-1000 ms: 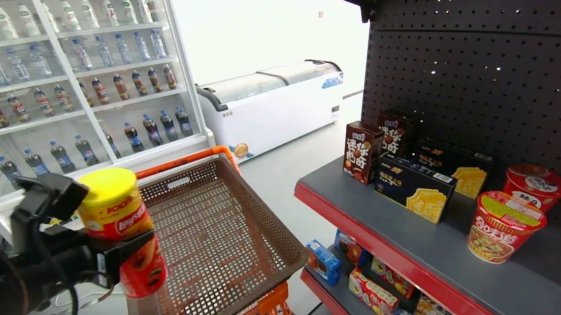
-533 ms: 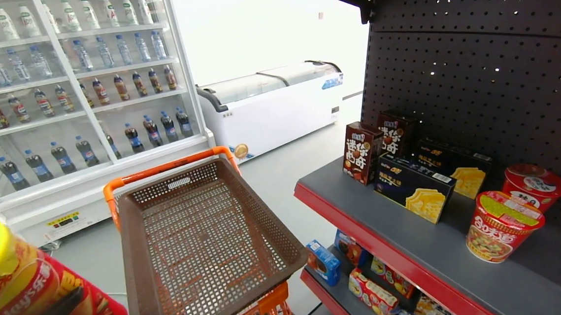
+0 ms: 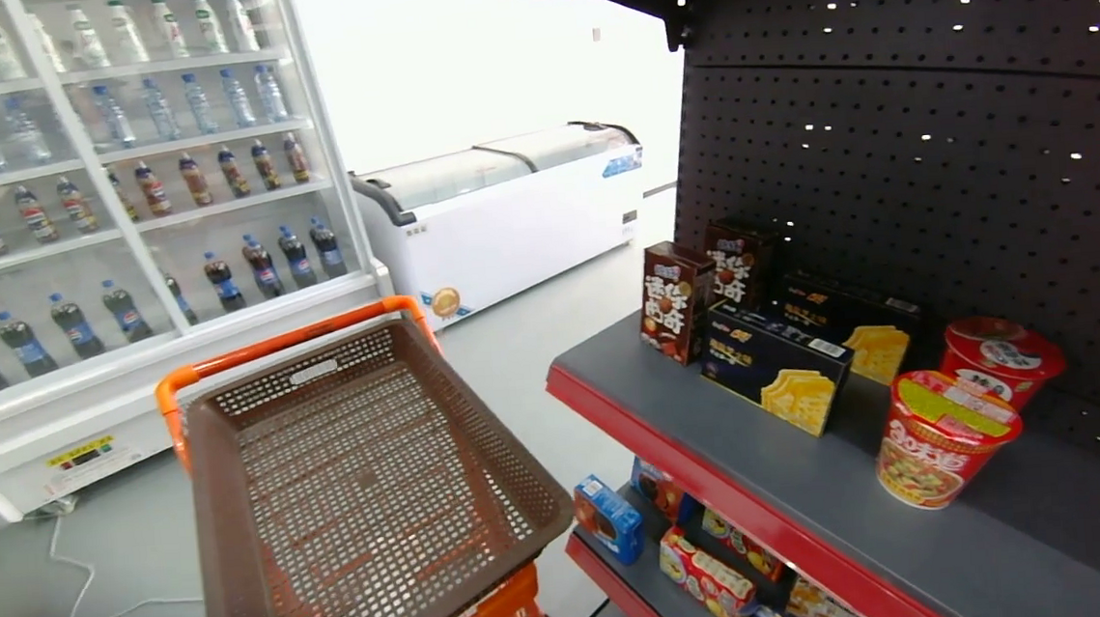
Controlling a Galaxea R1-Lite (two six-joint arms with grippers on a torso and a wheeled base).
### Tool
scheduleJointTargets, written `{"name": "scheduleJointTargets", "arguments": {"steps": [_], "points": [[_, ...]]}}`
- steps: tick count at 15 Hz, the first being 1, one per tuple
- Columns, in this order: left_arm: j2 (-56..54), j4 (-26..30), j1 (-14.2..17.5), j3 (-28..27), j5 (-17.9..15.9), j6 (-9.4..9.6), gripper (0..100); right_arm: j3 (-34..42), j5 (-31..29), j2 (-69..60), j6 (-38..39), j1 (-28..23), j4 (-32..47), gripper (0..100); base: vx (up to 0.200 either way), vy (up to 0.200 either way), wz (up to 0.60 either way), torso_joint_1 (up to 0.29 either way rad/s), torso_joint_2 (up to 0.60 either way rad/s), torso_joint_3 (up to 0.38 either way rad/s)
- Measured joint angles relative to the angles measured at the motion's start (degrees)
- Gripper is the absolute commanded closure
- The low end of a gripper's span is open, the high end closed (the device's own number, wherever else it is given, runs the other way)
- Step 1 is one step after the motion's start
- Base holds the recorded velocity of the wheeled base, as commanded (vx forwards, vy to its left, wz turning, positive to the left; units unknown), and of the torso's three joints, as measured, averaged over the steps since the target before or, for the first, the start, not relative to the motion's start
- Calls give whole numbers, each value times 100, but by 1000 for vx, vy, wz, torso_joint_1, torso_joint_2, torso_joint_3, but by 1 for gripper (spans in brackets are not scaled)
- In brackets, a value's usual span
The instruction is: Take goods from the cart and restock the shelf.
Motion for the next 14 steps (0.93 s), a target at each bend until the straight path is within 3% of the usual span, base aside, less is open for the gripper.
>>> {"name": "scheduleJointTargets", "arguments": {"steps": [5,8,14], "points": [[-736,607,-2,101,2,-26,100,0,-2,0,0,1,5,0,0,0,-600,2,2,5],[-985,738,-35,162,-27,-135,100,0,6,0,0,1,5,0,0,0,-600,-1,-1,4],[-1078,738,-105,212,-137,-145,100,0,6,0,0,1,5,0,0,0,-600,1,1,2]]}}
